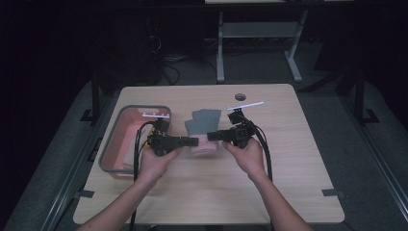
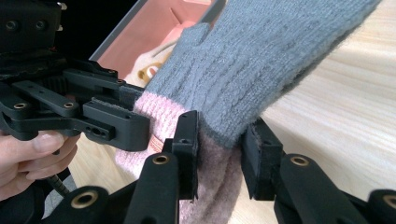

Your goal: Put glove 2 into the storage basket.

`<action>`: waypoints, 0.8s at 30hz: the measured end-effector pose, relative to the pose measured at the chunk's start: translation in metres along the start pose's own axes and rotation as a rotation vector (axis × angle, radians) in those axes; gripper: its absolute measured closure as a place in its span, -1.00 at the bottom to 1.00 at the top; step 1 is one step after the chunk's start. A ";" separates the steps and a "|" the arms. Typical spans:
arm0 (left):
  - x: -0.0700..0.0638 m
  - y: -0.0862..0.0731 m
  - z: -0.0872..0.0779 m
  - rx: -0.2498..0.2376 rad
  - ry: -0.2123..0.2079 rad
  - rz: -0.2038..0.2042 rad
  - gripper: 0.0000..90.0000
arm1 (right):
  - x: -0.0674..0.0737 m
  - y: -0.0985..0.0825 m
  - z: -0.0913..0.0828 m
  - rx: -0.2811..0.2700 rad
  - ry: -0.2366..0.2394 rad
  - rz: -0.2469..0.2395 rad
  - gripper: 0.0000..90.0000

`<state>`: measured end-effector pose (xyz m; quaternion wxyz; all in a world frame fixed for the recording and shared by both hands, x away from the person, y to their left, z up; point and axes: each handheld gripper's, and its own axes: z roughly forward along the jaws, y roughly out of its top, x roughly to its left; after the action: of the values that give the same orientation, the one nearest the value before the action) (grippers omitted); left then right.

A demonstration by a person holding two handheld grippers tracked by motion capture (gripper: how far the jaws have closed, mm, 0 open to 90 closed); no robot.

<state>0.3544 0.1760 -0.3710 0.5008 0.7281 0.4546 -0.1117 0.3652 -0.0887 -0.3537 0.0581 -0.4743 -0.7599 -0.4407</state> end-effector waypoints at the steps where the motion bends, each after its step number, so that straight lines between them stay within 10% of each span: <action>1: 0.001 0.000 -0.002 -0.002 0.002 -0.001 0.37 | 0.002 0.002 0.002 0.002 0.000 0.000 0.53; 24: 0.018 0.003 -0.038 -0.038 0.038 0.000 0.37 | 0.026 0.025 0.029 0.015 0.029 -0.034 0.53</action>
<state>0.3564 0.2170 -0.3624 0.5057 0.7204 0.4661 -0.0893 0.3798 -0.0465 -0.3424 0.0651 -0.4542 -0.7704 -0.4426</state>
